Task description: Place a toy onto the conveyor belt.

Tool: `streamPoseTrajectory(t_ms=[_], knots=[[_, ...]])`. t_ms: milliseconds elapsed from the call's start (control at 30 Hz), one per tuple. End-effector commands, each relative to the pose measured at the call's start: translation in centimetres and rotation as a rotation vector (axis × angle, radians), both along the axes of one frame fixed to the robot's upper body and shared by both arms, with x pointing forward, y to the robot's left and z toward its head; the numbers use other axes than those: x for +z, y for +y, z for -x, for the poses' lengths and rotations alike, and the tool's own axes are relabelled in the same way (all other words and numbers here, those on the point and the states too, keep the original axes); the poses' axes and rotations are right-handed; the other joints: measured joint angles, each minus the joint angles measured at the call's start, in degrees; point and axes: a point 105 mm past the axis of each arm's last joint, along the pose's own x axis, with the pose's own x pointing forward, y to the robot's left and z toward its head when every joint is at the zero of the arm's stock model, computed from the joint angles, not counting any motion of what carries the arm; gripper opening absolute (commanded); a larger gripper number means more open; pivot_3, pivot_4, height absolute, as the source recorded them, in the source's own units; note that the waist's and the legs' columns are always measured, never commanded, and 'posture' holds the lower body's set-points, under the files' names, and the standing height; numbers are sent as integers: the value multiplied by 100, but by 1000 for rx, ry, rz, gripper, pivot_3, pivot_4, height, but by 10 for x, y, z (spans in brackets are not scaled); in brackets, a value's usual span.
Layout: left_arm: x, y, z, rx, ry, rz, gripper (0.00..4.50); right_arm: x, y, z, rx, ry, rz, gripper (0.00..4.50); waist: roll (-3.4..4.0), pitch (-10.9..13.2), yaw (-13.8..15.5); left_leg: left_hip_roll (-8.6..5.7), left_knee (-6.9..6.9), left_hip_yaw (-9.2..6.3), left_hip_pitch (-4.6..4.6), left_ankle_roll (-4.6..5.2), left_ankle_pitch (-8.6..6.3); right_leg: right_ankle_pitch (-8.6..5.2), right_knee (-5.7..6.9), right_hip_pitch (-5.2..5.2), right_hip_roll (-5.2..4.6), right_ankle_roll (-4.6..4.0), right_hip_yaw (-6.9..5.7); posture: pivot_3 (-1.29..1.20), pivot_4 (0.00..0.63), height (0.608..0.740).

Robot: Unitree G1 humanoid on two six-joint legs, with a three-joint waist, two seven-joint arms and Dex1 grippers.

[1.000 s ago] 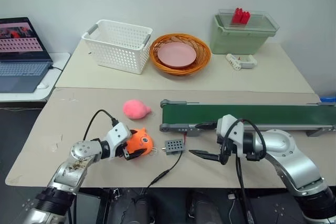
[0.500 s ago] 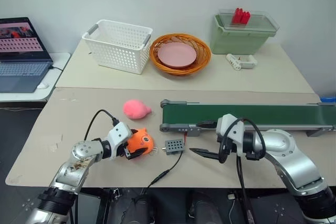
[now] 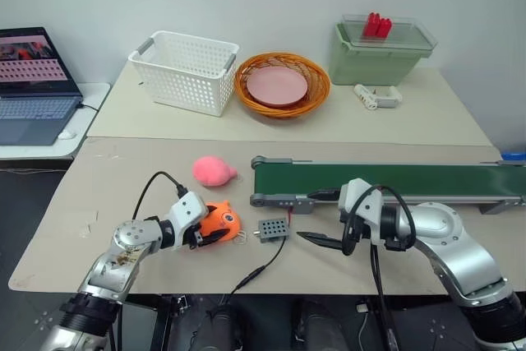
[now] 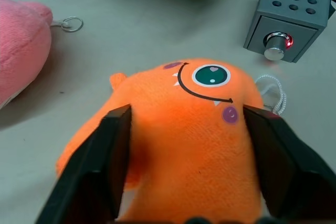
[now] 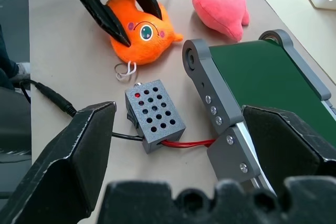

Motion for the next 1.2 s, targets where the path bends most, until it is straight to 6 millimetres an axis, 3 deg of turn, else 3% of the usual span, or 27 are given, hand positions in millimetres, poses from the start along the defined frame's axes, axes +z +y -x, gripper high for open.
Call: streamPoseTrajectory(t_ms=[33,233,367,467,633,800,867,967,1000,1033,1100,1200], knots=[[-5,2,1,9,30,-5,1771,14,-2,-4,-11,-57,-16,4500,0,0,-1,0,0,0,0,0,0,0,0,0,0,0,0,0,150,740],[-5,1,1,5,32,-2,6,14,-3,-4,-14,-59,-16,4500,0,0,-2,0,1,0,1,0,0,0,0,1,0,1,0,0,150,740],[-4,2,-1,15,19,-19,6,14,-3,-4,-15,-58,-16,4500,0,0,-2,0,1,0,1,0,0,0,0,1,0,1,0,0,150,740],[7,7,-8,30,-57,-47,6,13,-3,-5,-16,-57,-14,4500,0,0,-2,0,2,0,1,0,0,0,0,2,0,1,0,0,150,740],[78,18,-28,142,-165,139,6,12,-5,-6,-23,-53,-8,4500,-3,1,-11,2,12,-3,-8,0,0,1,5,-3,1,2,-3,0,150,740],[137,22,-35,169,-266,221,6,11,-7,-8,-26,-49,-4,4500,-3,1,-16,0,19,-2,-13,-1,1,2,3,-2,1,7,-1,0,150,740],[162,13,-37,142,-302,269,6,12,-8,-11,-32,-53,-3,4500,-3,2,-12,-2,21,-2,-12,0,1,4,1,3,1,10,-1,0,150,740],[179,-30,-32,-31,-332,249,6,17,-14,-17,-51,-67,-7,4500,-4,3,10,-5,29,-2,-9,0,1,6,0,14,2,16,-3,0,150,740],[178,-43,-31,-79,-321,255,6,19,-16,-19,-59,-74,-6,4500,-4,2,15,-8,30,-4,-4,-1560,891,6,-3,25,2,18,-4,0,150,740],[175,-54,-31,-114,-305,261,6,20,-18,-21,-69,-77,-9,4500,-4,2,18,-8,30,-4,4,4,1,6,-7,37,2,19,-4,0,150,740],[156,-77,-36,-188,-272,225,6,19,-28,-25,-118,-79,-4,4500,-4,2,21,-10,30,-4,28,7,-1,3,-12,67,2,22,-4,0,150,740],[133,-93,-42,-245,-227,190,6,17,-42,-27,-175,-72,-7,4500,-6,3,-5,-10,30,-1,33,8,-2,2,-11,70,4,23,-2,0,150,740]])
